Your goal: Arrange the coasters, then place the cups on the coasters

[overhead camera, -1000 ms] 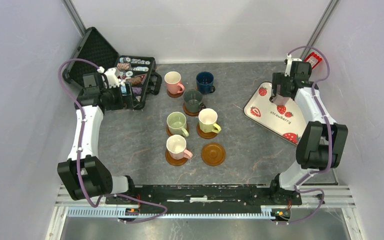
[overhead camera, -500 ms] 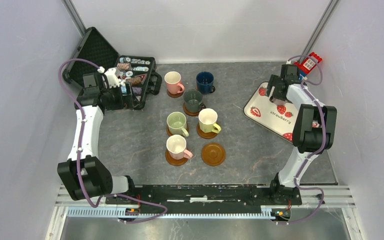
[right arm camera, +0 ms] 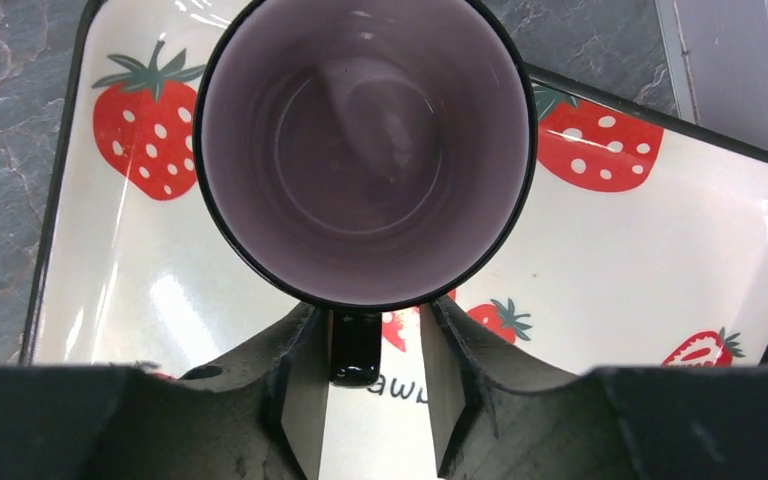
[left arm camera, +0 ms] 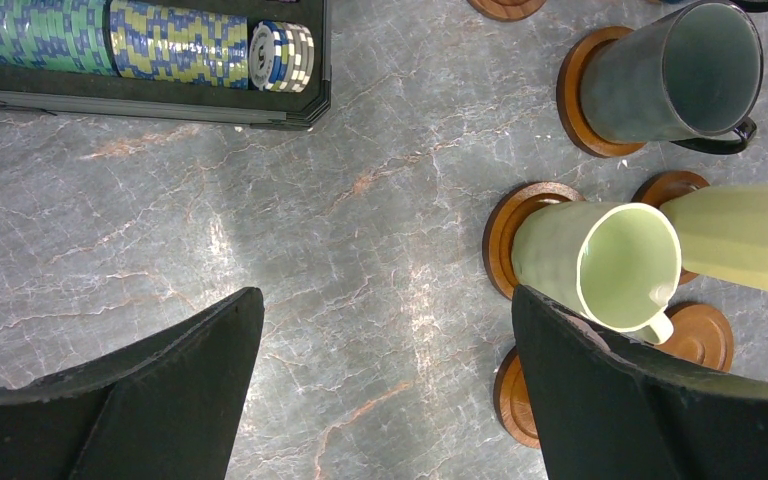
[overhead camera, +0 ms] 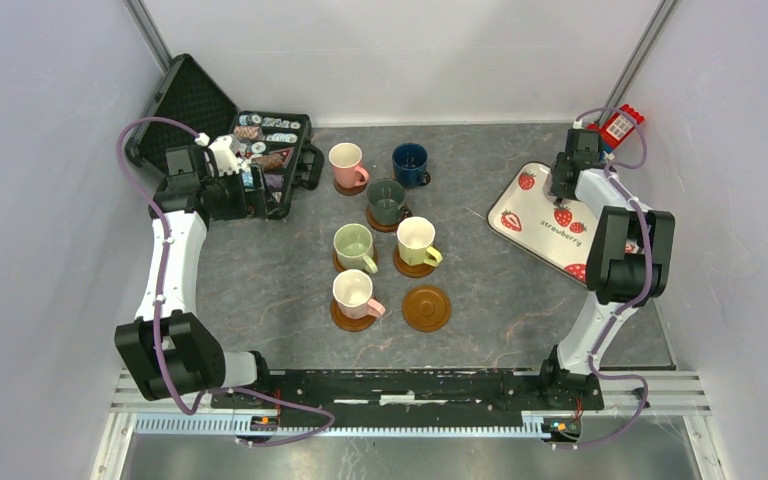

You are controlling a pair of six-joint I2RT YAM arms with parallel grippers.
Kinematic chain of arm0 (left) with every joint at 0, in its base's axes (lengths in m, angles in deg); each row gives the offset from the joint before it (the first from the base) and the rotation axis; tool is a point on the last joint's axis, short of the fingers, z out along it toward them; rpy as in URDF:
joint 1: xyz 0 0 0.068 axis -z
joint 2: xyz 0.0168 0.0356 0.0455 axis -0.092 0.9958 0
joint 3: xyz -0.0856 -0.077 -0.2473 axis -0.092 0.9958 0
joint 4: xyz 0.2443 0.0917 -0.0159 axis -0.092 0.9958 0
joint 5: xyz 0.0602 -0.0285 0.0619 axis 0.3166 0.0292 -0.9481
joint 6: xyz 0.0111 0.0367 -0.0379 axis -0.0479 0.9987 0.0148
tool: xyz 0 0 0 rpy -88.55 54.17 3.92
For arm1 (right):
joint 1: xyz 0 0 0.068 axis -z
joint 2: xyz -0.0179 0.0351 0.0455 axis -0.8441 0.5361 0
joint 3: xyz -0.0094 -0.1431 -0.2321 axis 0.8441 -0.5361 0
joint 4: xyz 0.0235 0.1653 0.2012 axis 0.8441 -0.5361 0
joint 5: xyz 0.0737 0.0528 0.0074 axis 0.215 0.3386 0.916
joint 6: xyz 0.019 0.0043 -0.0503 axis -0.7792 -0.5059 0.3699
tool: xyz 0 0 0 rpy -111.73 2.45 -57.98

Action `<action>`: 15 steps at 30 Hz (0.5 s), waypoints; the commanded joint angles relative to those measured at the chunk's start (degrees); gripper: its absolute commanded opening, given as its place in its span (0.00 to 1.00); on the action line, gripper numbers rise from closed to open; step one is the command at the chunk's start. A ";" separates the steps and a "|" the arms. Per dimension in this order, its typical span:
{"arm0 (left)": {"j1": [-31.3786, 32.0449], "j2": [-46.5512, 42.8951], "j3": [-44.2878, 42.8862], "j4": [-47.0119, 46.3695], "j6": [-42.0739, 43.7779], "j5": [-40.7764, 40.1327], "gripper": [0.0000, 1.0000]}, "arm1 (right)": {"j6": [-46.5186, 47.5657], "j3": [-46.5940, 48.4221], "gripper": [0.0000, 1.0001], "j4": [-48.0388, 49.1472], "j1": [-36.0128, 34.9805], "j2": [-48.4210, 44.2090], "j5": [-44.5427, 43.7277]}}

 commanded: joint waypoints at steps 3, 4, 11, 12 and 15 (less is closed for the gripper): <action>-0.31 0.12 -2.25 0.13 1.34 -0.22 1.00 | 6.13 -1.03 0.33 4.02 3.02 -0.08 3.08; -0.36 -0.01 -2.25 0.22 1.37 -0.22 1.00 | 6.90 -1.32 0.26 4.43 3.63 -0.12 4.00; -0.32 -1.64 -2.25 0.79 2.07 0.17 1.00 | 15.60 -4.97 0.00 8.09 5.28 -6.24 9.34; -0.34 -1.93 -2.25 0.93 2.12 0.30 1.00 | 16.61 -5.92 0.00 8.89 5.31 -8.37 10.55; -0.31 -3.33 -1.97 1.01 1.98 0.78 1.00 | 19.16 -8.01 0.00 9.82 5.32 -14.98 15.07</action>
